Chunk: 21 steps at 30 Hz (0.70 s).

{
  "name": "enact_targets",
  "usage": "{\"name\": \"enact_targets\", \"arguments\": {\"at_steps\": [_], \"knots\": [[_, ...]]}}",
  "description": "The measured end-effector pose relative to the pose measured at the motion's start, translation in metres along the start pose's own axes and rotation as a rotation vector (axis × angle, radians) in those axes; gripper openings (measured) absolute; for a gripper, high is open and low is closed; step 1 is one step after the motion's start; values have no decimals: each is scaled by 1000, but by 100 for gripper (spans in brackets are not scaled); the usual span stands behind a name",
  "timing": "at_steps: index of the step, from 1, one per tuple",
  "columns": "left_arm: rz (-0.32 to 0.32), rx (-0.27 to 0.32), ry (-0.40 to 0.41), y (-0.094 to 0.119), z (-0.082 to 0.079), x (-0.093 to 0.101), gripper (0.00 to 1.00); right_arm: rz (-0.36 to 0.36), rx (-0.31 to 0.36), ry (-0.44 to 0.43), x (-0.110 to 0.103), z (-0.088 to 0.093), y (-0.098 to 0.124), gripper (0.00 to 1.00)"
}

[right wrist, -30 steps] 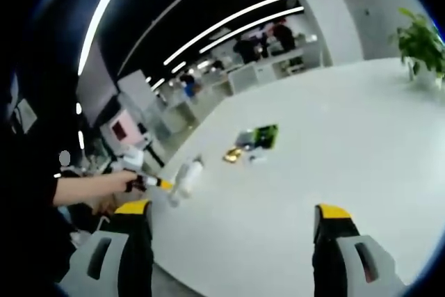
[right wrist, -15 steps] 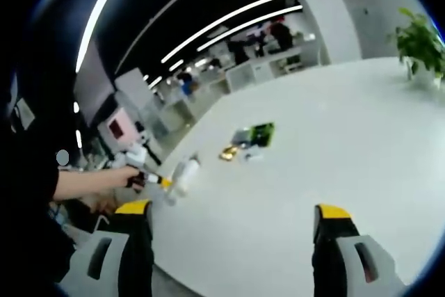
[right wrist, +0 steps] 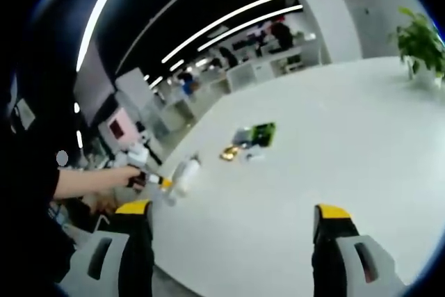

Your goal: Arrange the skincare products in the storage area until every visible bottle or jar stands upright without overlapping.

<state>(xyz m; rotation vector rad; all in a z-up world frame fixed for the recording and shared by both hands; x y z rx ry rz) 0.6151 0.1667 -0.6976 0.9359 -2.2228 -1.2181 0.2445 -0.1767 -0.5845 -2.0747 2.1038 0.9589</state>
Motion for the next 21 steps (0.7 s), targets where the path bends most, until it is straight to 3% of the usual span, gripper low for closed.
{"name": "enact_targets", "arguments": {"at_steps": [7, 12, 21], "knots": [[-6, 4, 20, 2, 2, 1, 31, -2, -4, 0, -1, 1, -1, 96], [-10, 26, 107, 5, 4, -2, 28, -4, -3, 0, -2, 1, -1, 96], [-11, 18, 111, 7, 9, -4, 27, -11, -7, 0, -3, 2, -3, 96]]}}
Point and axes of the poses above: the point that each gripper's makers call its tool centre point, and the gripper's own axes: y roughly backward along the fingers, x roughly to its right, z roughly out of its underside, the point moved 10 cm from there along y, roughly backward along the fingers, and after that the axes turned 5 degrees about x, right-handed, at the moved point
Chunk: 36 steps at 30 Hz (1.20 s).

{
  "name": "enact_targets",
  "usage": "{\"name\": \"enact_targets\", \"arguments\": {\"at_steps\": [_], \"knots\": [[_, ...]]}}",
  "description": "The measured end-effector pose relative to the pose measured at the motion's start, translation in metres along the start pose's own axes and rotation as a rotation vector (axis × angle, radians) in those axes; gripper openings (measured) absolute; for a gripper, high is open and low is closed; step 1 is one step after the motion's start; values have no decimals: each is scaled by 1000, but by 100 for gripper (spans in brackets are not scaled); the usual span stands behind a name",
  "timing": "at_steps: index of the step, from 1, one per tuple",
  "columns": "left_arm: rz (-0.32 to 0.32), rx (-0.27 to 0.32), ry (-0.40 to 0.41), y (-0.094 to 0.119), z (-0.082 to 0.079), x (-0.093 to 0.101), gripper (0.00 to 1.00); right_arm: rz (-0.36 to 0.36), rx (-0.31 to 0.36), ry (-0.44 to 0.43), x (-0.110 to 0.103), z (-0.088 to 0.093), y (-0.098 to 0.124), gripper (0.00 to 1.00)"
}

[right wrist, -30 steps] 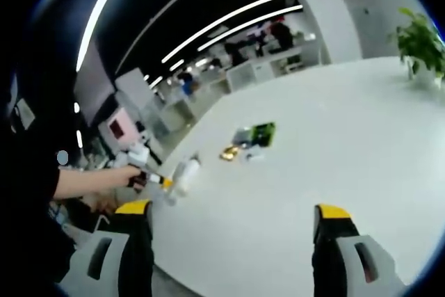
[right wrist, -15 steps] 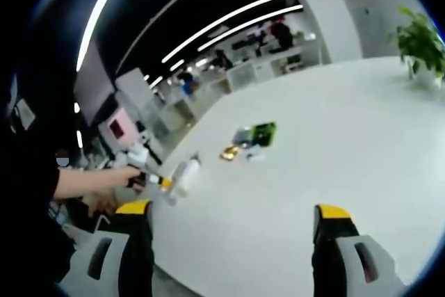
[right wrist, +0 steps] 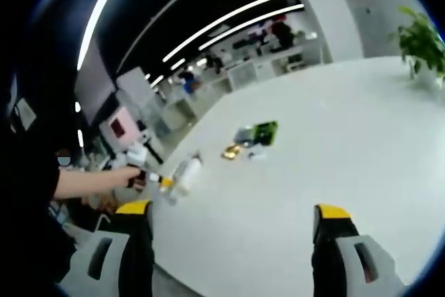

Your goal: Arrange the skincare products in the storage area until every visible bottle or jar stands upright without overlapping.

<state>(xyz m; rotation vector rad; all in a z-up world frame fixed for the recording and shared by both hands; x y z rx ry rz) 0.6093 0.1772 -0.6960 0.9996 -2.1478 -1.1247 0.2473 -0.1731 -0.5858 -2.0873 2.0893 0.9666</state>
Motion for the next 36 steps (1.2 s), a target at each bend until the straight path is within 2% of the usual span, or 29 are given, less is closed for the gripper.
{"name": "enact_targets", "arguments": {"at_steps": [6, 9, 16, 24, 26, 32, 36], "knots": [[15, 14, 56, 6, 9, -1, 27, -10, 0, -4, -1, 0, -2, 96], [37, 50, 129, 13, 12, -1, 26, -17, -2, -5, -3, 1, -3, 96], [77, 105, 224, 27, 15, 1, 26, -68, -4, -29, -14, 4, -14, 95], [83, 107, 230, 38, 29, 6, 26, -133, -39, -31, -30, 12, -27, 95], [57, 87, 176, 41, 38, 7, 26, -144, -49, -27, -32, 15, -29, 95], [25, 62, 127, 51, 68, 17, 26, -152, -54, -28, -33, 16, -28, 95], [30, 55, 133, 56, 78, 19, 26, -147, -49, -26, -31, 14, -25, 95]]}}
Point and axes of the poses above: the point that each gripper's makers call its tool centre point, and the gripper's own axes: y roughly backward along the fingers, x roughly to its right, z roughly out of its underside, the point moved 10 cm from there along y, roughly backward along the fingers, and after that the axes turned 5 degrees about x, right-handed, at the moved point
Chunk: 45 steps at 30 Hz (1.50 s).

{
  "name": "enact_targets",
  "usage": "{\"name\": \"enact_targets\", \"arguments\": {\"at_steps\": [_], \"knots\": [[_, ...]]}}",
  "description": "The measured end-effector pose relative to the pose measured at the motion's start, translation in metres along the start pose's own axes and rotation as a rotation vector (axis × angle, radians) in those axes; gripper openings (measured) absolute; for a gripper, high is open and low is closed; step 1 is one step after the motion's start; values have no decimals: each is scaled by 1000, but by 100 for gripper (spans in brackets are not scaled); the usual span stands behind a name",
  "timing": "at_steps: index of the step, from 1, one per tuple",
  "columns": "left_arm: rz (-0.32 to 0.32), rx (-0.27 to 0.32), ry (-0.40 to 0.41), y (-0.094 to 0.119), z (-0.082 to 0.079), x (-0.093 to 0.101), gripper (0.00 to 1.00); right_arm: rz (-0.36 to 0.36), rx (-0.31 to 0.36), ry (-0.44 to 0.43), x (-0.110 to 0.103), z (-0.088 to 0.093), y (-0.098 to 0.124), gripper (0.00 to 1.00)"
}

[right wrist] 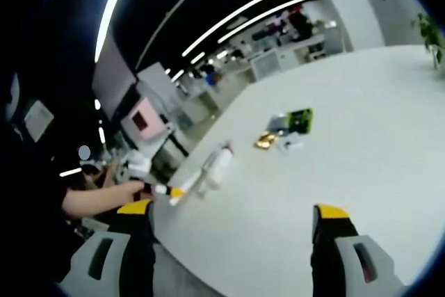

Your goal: Arrange the skincare products in the storage area until every visible bottle or jar stands upright without overlapping.

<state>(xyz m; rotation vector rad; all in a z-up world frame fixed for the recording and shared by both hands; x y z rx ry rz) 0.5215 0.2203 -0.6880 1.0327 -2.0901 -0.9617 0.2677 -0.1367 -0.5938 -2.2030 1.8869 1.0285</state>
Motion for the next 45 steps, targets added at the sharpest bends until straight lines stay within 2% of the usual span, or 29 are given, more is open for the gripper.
{"name": "enact_targets", "arguments": {"at_steps": [11, 24, 28, 30, 33, 37, 43, 45], "knots": [[-32, -72, -132, 3, 14, 5, 28, -2, -2, 0, -5, 0, -1, 95], [-31, -97, -158, 5, 14, 3, 28, 6, 5, -6, -4, 2, 3, 95], [-29, -89, -145, 7, 16, 3, 27, -1, 0, -12, -6, 4, 0, 95], [-10, -89, -107, 9, 18, 3, 27, -15, -2, -21, -8, 6, -3, 94], [46, -86, -39, 15, 22, 8, 26, -48, -6, -42, -14, 10, -11, 94], [82, -72, -27, 23, 25, 19, 26, -144, -25, -77, -30, 17, -29, 93], [118, -53, 54, 31, 38, 27, 26, -299, -50, -257, -58, 35, -68, 89], [128, -54, 69, 35, 43, 28, 26, -358, -75, -270, -70, 41, -80, 87]]}}
Point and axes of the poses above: the point that each gripper's makers call its tool centre point, and the gripper's own axes: y roughly backward along the fingers, x roughly to its right, z roughly out of its underside, the point moved 10 cm from there along y, roughly backward along the fingers, and after that the axes turned 5 degrees about x, right-handed, at the moved point
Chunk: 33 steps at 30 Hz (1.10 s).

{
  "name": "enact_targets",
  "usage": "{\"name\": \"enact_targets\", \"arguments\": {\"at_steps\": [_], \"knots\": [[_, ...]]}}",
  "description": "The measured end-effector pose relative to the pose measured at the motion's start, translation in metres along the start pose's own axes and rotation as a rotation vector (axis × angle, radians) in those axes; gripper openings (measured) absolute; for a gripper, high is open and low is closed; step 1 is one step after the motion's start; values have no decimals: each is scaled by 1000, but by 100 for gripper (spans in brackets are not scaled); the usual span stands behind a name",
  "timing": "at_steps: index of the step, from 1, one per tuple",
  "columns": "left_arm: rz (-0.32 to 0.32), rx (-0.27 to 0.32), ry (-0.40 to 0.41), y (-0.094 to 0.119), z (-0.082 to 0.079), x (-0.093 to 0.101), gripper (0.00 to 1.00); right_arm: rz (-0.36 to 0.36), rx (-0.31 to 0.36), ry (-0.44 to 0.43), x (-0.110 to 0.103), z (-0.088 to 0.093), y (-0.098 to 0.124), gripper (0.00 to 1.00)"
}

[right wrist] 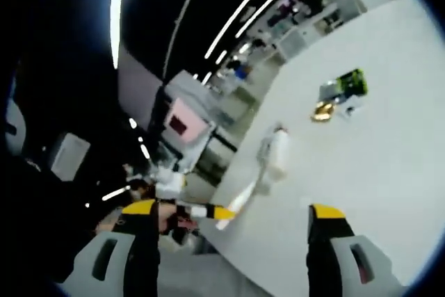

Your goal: Arrange the skincare products in the storage area until every visible bottle or jar stands upright without overlapping.

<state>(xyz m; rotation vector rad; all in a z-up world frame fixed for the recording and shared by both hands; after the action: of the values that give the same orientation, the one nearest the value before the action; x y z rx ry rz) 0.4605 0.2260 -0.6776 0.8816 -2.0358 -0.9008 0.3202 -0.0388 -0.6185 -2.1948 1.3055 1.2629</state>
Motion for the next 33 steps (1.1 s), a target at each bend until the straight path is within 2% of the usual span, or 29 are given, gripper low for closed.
{"name": "enact_targets", "arguments": {"at_steps": [4, 6, 9, 10, 13, 16, 17, 20, 24, 26, 28, 29, 30, 33], "knots": [[26, 15, 35, 9, 7, 4, 26, -100, -22, -119, 1, 14, -33, 87], [32, 17, 36, 11, 10, 6, 26, -94, 6, -120, 7, 17, -45, 88], [41, 24, 39, 15, 15, 9, 26, -107, -53, -198, 10, 24, -65, 87], [45, 25, 42, 16, 16, 9, 26, -107, -49, -208, 10, 24, -67, 87], [62, 22, 42, 18, 22, 14, 26, -123, -60, -308, 7, 30, -78, 86], [79, 17, 39, 20, 27, 20, 26, -118, -61, -350, 8, 38, -83, 84], [89, 12, 36, 20, 29, 23, 26, -113, -63, -400, 7, 41, -85, 85], [113, 4, 17, 18, 31, 32, 26, -88, -61, -473, 12, 47, -90, 87], [142, -10, -9, 13, 32, 42, 26, -39, -87, -457, 18, 52, -95, 79], [160, -12, -18, 11, 32, 48, 26, -24, -96, -460, 19, 53, -97, 79], [177, -27, -44, 10, 31, 50, 26, -14, -87, -484, 21, 55, -99, 79], [180, -28, -50, 9, 31, 51, 26, 27, -71, -519, 25, 55, -100, 81], [177, -30, -62, 8, 30, 51, 26, 19, -66, -509, 28, 56, -101, 81], [184, -34, -67, 8, 29, 51, 26, 53, -73, -520, 34, 59, -102, 74]]}}
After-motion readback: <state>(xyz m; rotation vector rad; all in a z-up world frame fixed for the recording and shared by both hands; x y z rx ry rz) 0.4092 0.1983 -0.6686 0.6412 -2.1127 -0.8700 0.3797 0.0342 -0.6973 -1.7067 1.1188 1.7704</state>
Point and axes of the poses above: the point that each gripper's makers call its tool centre point, and the gripper's own axes: y roughly backward along the fingers, x roughly to its right, z roughly out of its underside, the point moved 10 cm from there along y, roughly backward along the fingers, and after that the axes turned 5 degrees about x, right-handed, at the moved point
